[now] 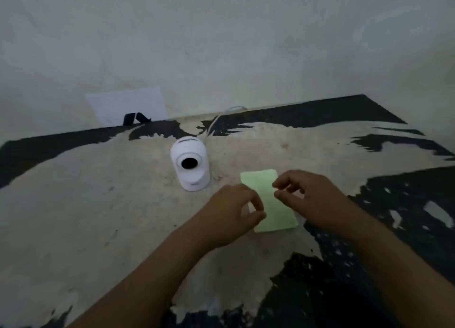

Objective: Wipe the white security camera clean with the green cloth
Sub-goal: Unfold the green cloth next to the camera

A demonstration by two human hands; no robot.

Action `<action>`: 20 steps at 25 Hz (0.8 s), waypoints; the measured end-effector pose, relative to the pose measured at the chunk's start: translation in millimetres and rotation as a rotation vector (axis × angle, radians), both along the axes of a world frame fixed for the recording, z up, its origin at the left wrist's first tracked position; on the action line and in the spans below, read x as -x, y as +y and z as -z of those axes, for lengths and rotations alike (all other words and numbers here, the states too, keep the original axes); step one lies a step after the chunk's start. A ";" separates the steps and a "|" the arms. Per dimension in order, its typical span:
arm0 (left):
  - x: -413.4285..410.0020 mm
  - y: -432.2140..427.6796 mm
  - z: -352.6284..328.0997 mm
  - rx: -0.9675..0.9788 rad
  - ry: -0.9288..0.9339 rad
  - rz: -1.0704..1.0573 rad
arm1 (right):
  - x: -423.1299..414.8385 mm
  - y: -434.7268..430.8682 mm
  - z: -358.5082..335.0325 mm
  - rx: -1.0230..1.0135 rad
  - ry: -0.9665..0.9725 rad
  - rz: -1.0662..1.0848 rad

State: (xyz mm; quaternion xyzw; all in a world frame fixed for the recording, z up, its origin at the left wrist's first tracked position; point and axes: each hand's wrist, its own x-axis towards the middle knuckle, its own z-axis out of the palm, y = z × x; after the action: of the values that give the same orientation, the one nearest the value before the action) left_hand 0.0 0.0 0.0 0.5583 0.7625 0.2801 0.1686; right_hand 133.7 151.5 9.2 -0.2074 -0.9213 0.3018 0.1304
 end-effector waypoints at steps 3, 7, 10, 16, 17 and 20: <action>-22.0 5.1 25.6 0.233 0.267 0.042 | -29.0 -3.9 21.6 -0.005 -0.106 0.025; -33.1 8.8 38.0 0.141 0.349 -0.041 | -45.1 -11.0 34.4 -0.020 -0.143 0.020; -35.4 13.6 38.3 0.143 0.385 -0.083 | -45.3 -14.8 35.0 -0.048 -0.145 0.027; -43.8 10.8 -2.1 -0.096 0.102 -0.124 | -42.1 -25.1 28.0 -0.089 -0.082 0.037; -44.5 5.4 -12.8 -0.125 0.053 -0.096 | -40.0 -27.5 25.8 -0.105 0.005 0.023; -44.7 -16.5 -39.9 -0.223 -0.118 -0.088 | -37.5 -38.4 2.6 0.013 0.234 0.040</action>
State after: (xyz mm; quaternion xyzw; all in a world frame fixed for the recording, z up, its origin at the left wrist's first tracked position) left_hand 44.7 -16.5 39.9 0.5222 0.7391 0.4025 0.1380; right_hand 171.2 113.0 6.6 -0.1901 -0.8935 0.3275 0.2416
